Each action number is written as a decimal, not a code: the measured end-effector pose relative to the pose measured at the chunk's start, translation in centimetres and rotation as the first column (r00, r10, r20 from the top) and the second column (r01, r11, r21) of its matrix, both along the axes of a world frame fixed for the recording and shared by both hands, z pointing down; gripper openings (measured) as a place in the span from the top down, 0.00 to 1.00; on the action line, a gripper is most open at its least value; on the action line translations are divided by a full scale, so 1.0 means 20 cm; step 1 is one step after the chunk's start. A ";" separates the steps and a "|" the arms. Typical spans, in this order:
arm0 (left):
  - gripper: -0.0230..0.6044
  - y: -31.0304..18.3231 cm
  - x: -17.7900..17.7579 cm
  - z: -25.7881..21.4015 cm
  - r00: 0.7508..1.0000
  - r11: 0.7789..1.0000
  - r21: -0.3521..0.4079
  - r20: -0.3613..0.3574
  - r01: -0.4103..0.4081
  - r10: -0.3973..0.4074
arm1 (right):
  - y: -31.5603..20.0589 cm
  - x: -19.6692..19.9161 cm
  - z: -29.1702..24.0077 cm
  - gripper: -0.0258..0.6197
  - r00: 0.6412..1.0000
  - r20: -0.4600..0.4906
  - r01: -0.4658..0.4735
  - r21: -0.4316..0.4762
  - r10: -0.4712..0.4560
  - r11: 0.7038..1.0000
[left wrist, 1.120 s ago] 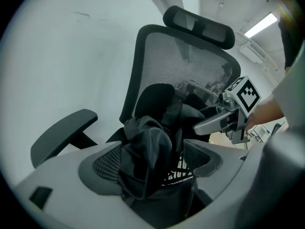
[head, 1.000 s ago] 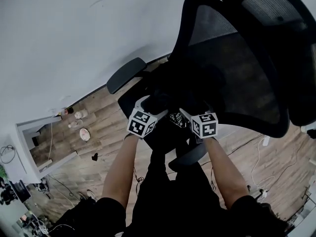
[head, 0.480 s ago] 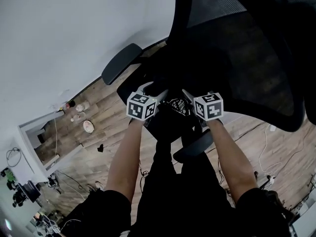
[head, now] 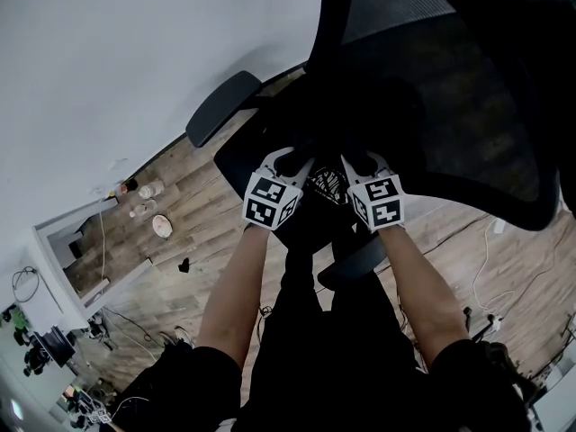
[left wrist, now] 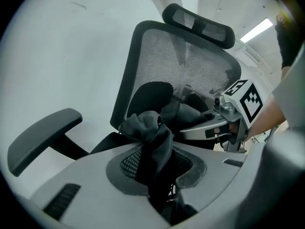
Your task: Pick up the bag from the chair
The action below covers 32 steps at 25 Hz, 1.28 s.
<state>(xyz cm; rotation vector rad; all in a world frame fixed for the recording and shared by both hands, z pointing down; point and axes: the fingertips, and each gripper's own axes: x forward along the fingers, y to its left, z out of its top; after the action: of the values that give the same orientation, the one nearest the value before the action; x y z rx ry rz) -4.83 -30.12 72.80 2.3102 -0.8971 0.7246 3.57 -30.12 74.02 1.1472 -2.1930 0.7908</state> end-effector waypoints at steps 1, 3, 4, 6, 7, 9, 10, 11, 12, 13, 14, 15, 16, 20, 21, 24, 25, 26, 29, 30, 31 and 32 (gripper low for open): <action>0.79 0.00 0.00 -0.02 1.000 1.000 0.013 -0.003 -0.001 0.001 | 0.00 0.00 -0.02 0.87 1.000 -0.003 0.000 0.018 0.000 1.000; 0.80 0.00 0.00 -0.06 1.000 0.999 0.039 -0.015 0.005 -0.005 | 0.00 0.00 -0.07 0.87 1.000 -0.006 0.003 0.059 -0.002 0.998; 0.80 0.00 0.00 -0.09 1.000 0.998 0.055 -0.023 0.010 -0.009 | 0.00 0.00 -0.10 0.87 1.000 -0.008 0.005 0.081 -0.004 0.997; 0.81 -0.01 -0.01 -0.17 0.999 0.995 0.095 -0.042 0.017 -0.013 | 0.00 -0.01 -0.17 0.87 1.000 -0.005 0.007 0.125 -0.006 0.992; 0.82 -0.02 -0.01 -0.21 0.998 0.993 0.113 -0.054 0.020 -0.014 | -0.01 -0.01 -0.20 0.87 1.000 -0.002 0.008 0.145 -0.007 0.989; 0.82 -0.02 -0.02 -0.29 0.997 0.989 0.143 -0.070 0.025 -0.015 | -0.01 -0.03 -0.28 0.87 1.000 -0.002 0.015 0.180 -0.015 0.983; 0.82 -0.02 -0.03 -0.33 0.997 0.987 0.156 -0.073 0.026 -0.015 | -0.01 -0.03 -0.32 0.88 1.000 -0.002 0.019 0.193 -0.019 0.981; 0.83 -0.02 -0.03 -0.37 0.997 0.985 0.170 -0.072 0.025 -0.013 | -0.01 -0.04 -0.35 0.88 1.000 0.000 0.022 0.203 -0.023 0.979; 0.83 -0.02 -0.03 -0.40 0.998 0.983 0.182 -0.069 0.022 -0.010 | -0.01 -0.05 -0.38 0.88 1.000 0.005 0.024 0.211 -0.025 0.977; 0.83 -0.02 -0.03 -0.44 0.998 0.981 0.194 -0.065 0.020 -0.007 | -0.01 -0.05 -0.41 0.88 1.000 0.012 0.025 0.218 -0.028 0.976; 0.84 -0.01 -0.04 -0.48 0.998 0.979 0.204 -0.063 0.019 -0.006 | -0.01 -0.06 -0.44 0.88 0.999 0.018 0.026 0.226 -0.031 0.974; 0.84 -0.01 -0.04 -0.52 0.998 0.977 0.214 -0.066 0.022 -0.008 | -0.01 -0.06 -0.48 0.88 0.999 0.023 0.029 0.236 -0.035 0.971; 0.84 -0.01 -0.05 -0.57 0.997 0.974 0.225 -0.071 0.028 -0.012 | -0.01 -0.07 -0.53 0.88 0.999 0.025 0.032 0.250 -0.040 0.968; 0.84 0.00 -0.06 -0.82 0.994 0.955 0.293 -0.101 0.056 -0.027 | -0.02 -0.08 -0.80 0.88 0.998 0.040 0.029 0.331 -0.045 0.943; 0.84 0.00 -0.05 -0.90 0.994 0.946 0.318 -0.107 0.058 -0.025 | -0.02 -0.07 -0.87 0.88 0.998 0.046 0.022 0.354 -0.041 0.935; 0.84 -0.03 -0.03 -1.14 0.992 0.913 0.403 -0.121 0.065 -0.018 | -0.06 -0.05 -1.11 0.88 0.998 0.059 0.008 0.434 -0.038 0.901; 0.84 -0.03 -0.03 -1.22 0.992 0.900 0.430 -0.126 0.070 -0.017 | -0.06 -0.05 -1.18 0.88 0.997 0.062 0.007 0.459 -0.040 0.888; 0.84 -0.03 -0.03 -1.30 0.991 0.887 0.456 -0.130 0.075 -0.017 | -0.06 -0.05 -1.26 0.88 0.997 0.065 0.006 0.482 -0.043 0.876; 0.84 -0.02 -0.04 -1.53 0.990 0.845 0.527 -0.139 0.089 -0.018 | -0.07 -0.07 -1.48 0.88 0.996 0.075 0.004 0.546 -0.053 0.838; 0.84 -0.02 -0.04 -1.61 0.990 0.831 0.548 -0.143 0.094 -0.017 | -0.07 -0.07 -1.56 0.88 0.995 0.080 0.000 0.567 -0.056 0.824; 0.84 -0.02 -0.05 -1.68 0.989 0.816 0.569 -0.148 0.099 -0.017 | -0.08 -0.08 -1.63 0.88 0.995 0.085 -0.003 0.588 -0.058 0.809; 0.85 -0.01 -0.05 -1.76 0.988 0.800 0.591 -0.153 0.105 -0.016 | -0.08 -0.08 -1.71 0.88 0.994 0.090 -0.006 0.610 -0.062 0.792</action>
<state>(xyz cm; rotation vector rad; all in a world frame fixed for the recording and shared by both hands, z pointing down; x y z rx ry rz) -5.83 -30.39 37.57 2.8148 -1.2666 0.2498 1.90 -31.76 39.87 1.3804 -2.6451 0.1015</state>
